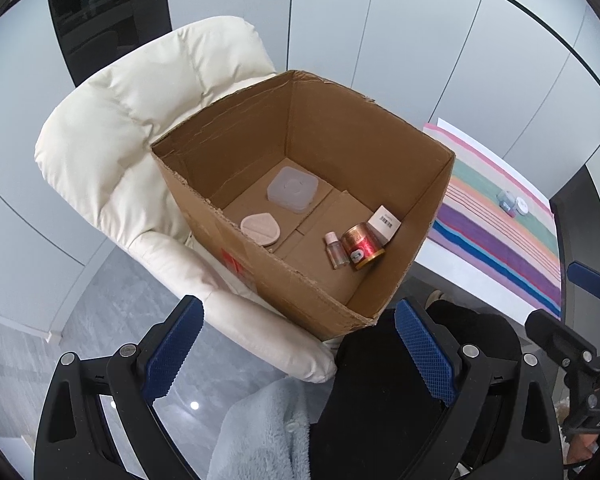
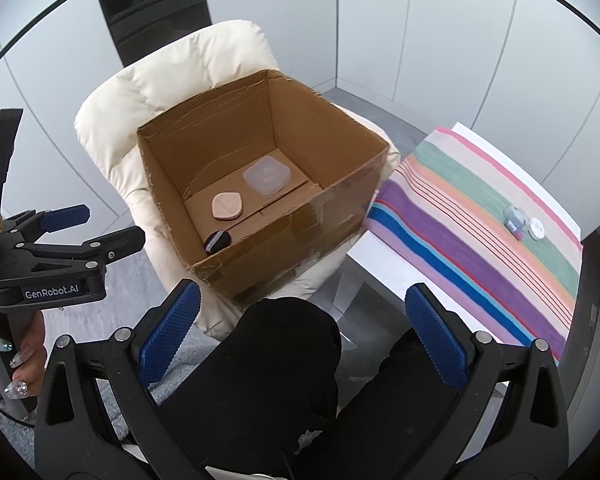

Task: Organize objects
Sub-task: 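Move both open tools from the box back over the striped cloth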

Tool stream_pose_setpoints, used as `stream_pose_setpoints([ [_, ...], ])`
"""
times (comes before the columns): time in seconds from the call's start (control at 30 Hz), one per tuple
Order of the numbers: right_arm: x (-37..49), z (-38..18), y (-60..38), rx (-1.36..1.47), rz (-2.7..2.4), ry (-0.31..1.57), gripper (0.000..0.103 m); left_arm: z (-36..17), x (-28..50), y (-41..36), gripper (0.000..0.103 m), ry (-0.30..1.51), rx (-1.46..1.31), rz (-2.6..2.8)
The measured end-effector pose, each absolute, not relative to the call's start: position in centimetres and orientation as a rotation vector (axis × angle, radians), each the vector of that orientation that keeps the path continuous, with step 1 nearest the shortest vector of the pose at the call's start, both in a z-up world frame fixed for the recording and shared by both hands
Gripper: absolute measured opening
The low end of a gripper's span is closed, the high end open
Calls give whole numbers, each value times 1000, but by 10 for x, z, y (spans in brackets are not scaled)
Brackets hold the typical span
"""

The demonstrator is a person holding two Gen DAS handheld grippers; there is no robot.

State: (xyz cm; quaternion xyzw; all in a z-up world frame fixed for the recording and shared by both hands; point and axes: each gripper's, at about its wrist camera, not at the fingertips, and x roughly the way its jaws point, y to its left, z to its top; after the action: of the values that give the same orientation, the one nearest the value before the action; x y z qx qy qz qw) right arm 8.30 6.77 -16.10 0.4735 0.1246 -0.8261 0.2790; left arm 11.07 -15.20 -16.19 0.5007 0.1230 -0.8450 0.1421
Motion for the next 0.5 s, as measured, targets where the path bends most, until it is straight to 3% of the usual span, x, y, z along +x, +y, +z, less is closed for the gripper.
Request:
stream_pose_setpoints([
  [0.5, 73, -154, 147, 1320, -2407, 219, 103, -158, 66, -87, 98, 247, 1512, -2587],
])
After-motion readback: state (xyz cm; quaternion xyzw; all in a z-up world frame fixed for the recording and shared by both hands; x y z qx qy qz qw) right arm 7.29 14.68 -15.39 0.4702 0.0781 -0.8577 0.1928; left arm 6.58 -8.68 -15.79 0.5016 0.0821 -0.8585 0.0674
